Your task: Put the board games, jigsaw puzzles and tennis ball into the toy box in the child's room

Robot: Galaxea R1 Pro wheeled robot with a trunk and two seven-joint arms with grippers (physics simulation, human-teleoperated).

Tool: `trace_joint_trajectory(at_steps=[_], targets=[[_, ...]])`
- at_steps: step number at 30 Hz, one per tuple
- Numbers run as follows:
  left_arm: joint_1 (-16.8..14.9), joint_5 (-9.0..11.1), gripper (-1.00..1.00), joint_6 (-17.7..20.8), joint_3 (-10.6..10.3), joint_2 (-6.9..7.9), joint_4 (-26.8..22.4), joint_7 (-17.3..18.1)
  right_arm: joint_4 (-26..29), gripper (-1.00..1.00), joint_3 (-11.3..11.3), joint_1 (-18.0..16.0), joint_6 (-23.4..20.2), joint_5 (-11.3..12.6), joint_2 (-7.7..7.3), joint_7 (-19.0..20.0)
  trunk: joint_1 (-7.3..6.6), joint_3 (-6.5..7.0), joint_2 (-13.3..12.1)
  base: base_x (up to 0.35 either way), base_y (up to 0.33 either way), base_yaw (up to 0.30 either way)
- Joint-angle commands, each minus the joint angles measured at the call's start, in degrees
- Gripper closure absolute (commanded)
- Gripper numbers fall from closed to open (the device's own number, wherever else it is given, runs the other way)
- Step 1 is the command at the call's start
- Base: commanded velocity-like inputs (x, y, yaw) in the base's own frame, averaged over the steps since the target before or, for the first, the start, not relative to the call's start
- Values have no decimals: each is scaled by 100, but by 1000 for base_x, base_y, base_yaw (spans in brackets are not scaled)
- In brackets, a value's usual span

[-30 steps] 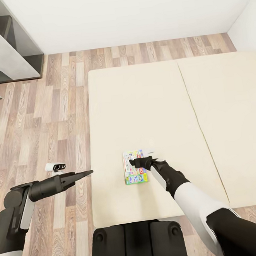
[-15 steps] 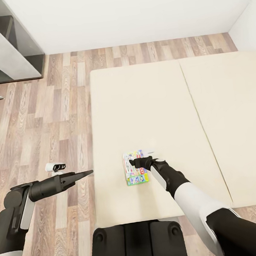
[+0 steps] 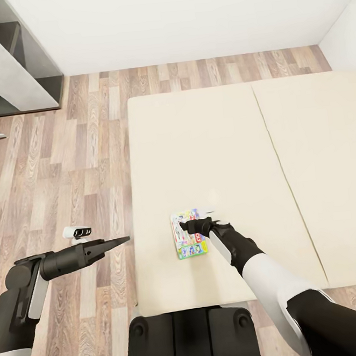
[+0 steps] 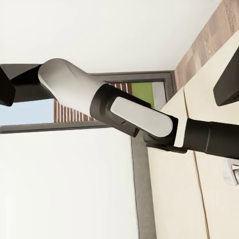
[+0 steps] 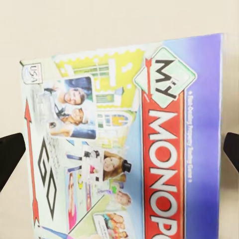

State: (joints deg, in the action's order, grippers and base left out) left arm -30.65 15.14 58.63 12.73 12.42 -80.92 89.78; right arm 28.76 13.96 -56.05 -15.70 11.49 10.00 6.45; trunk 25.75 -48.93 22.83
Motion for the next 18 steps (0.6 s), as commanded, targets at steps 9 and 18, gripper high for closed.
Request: trace_joint_trajectory(at_steps=[9,18], targets=[[0,-3,-100,61,1,6,0,22,2,-100,10,-2,-22,46,0,-4,3,-6,9,0,57,0],[0,-3,-100,61,1,6,0,22,1,-100,10,-1,-22,46,0,-5,3,-6,9,0,76,0]])
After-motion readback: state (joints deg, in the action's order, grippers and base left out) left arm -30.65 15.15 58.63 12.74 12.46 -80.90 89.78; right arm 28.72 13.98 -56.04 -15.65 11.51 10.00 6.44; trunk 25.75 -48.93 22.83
